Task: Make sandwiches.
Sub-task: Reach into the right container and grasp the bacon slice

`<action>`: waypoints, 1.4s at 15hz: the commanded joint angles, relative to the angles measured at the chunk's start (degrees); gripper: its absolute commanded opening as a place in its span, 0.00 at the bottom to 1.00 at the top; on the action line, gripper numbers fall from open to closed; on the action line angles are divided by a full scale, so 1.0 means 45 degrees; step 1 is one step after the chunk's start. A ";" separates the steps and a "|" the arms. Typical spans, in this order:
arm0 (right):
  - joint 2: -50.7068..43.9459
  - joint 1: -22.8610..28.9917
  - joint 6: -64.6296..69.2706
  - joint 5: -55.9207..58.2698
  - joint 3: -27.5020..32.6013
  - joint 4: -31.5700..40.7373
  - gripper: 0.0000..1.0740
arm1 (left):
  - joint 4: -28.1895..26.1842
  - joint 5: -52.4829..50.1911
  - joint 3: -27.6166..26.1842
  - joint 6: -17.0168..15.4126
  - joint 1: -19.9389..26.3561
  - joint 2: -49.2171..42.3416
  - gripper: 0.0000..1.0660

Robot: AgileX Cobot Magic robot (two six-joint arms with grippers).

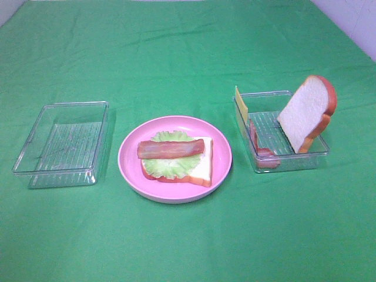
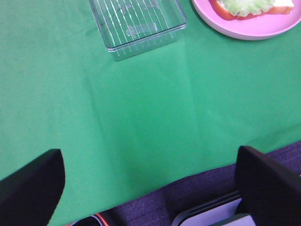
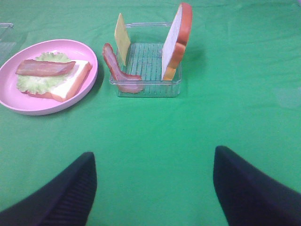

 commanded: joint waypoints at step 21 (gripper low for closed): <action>0.1337 -0.0102 0.0497 -0.0522 -0.0051 0.1197 0.62 | -0.0331 -0.1031 0.2012 0.0917 -0.0013 -0.6506 0.87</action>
